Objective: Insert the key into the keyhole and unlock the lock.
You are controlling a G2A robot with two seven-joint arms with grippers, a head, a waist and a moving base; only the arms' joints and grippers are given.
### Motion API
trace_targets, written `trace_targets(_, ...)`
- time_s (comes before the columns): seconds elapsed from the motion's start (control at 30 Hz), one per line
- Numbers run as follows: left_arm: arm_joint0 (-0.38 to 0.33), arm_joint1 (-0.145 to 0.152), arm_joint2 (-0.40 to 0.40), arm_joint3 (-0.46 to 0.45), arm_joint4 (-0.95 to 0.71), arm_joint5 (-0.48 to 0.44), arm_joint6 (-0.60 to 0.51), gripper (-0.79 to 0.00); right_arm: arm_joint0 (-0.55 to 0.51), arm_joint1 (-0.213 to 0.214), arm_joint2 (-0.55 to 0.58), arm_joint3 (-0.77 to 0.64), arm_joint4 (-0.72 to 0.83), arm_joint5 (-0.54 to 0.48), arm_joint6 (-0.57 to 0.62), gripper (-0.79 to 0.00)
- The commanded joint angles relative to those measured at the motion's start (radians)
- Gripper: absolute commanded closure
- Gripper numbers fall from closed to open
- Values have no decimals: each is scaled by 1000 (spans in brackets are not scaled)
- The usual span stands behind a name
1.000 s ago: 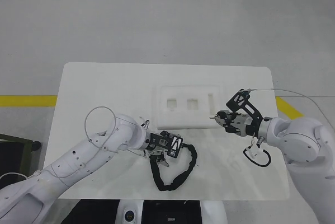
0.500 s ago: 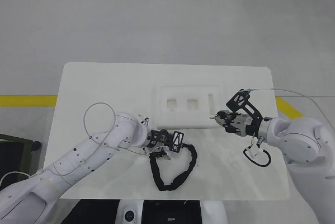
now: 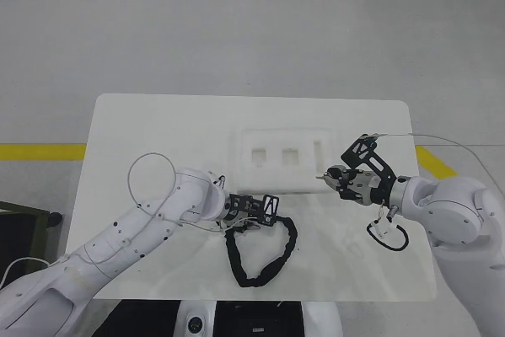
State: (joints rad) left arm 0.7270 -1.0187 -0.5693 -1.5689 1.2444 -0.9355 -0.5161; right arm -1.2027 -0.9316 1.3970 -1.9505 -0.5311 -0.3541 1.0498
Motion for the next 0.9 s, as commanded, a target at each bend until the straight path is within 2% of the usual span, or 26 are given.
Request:
trace_targets(0.0,0,-2,-2,4,-7,2,-4,-348,0,0,0,0,0,0,0,0)
trace_targets(0.43,-7,-23,3,24,-20,14,-25,-296,0,0,0,0,0,0,0,0)
trace_targets(0.6,-10,-31,5,34,-25,14,-31,-197,0,0,0,0,0,0,0,0)
trace_targets(0.77,-11,-36,2,45,-36,9,-32,-12,0,0,0,0,0,0,0,0)
trace_targets(0.87,-11,-38,-2,49,-43,6,-31,0,0,0,0,0,0,0,0,0)
